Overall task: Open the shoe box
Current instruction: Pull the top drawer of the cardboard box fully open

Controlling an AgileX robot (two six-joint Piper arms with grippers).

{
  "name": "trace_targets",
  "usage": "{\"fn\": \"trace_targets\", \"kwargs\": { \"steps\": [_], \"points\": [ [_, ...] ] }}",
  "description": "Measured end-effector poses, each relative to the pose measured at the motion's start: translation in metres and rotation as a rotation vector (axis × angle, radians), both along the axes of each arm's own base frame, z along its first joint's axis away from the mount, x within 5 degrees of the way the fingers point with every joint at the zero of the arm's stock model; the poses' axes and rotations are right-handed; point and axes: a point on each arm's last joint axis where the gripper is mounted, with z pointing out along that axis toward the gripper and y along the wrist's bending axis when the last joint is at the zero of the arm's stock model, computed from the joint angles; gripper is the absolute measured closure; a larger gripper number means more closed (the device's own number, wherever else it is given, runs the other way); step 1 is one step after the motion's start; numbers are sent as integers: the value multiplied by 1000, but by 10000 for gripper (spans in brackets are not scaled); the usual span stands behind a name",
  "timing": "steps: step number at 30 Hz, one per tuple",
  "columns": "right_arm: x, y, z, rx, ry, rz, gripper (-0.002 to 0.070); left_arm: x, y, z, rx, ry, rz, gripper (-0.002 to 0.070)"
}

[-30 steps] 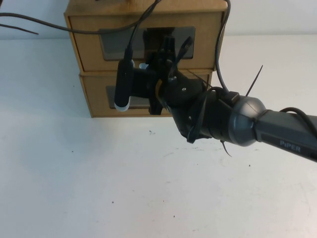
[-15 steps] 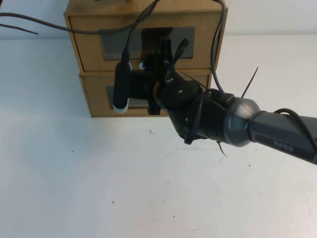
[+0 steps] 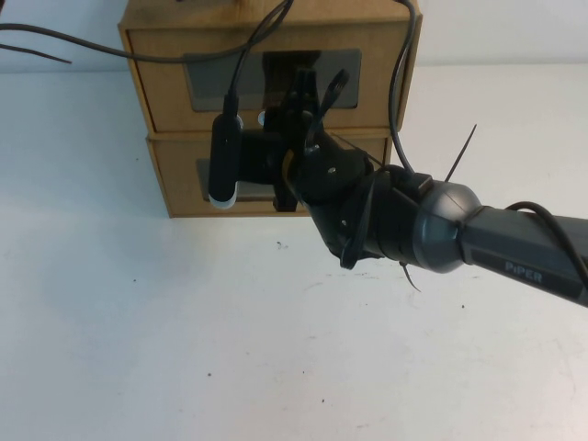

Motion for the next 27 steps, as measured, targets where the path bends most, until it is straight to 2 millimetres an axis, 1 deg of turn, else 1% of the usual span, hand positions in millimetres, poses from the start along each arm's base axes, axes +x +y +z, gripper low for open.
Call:
{"fn": "trace_targets", "kwargs": {
  "steps": [4,10,23,27],
  "points": [
    [-1,1,0,0,-1,0,617,0,0,0,0,0,0,680],
    [-1,1,-1,-9,1,5,664,0,0,0,0,0,0,680],
    [-4,2,-3,-44,6,-13,668,0,0,0,-7,6,0,680],
    [-7,-1,2,-41,24,-25,668,-1,-1,0,-14,13,-6,680]
  ]
}}
